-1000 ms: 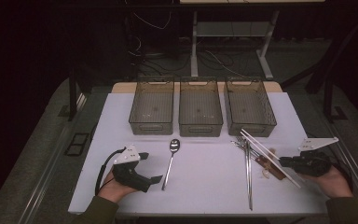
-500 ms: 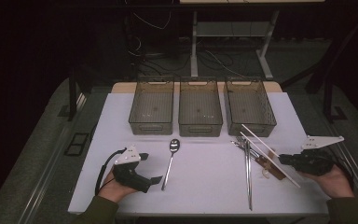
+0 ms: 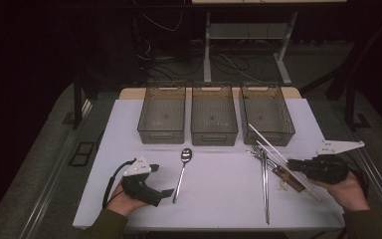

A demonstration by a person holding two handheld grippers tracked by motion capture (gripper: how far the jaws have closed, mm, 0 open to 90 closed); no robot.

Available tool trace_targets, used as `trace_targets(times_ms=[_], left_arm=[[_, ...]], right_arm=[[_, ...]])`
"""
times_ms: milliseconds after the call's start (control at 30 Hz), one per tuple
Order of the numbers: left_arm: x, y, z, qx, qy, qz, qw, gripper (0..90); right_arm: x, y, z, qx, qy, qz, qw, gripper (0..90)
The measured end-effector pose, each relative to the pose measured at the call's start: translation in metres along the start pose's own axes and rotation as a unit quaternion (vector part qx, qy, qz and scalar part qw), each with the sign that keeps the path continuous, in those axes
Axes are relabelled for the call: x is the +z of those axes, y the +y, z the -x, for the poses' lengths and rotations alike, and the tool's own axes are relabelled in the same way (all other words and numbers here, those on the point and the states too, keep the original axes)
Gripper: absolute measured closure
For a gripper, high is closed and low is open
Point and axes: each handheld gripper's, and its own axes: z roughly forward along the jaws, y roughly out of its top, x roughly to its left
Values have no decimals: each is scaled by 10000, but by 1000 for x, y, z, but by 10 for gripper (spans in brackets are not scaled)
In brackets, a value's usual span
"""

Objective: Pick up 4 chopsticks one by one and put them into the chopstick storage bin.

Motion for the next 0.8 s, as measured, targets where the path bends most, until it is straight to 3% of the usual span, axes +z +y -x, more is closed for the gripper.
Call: trace_targets(times_ms=[800], left_arm=[[2, 1, 3, 36, -73, 53, 10000, 0]], right_arm=[[40, 42, -28, -7, 159, 140, 9998, 845]])
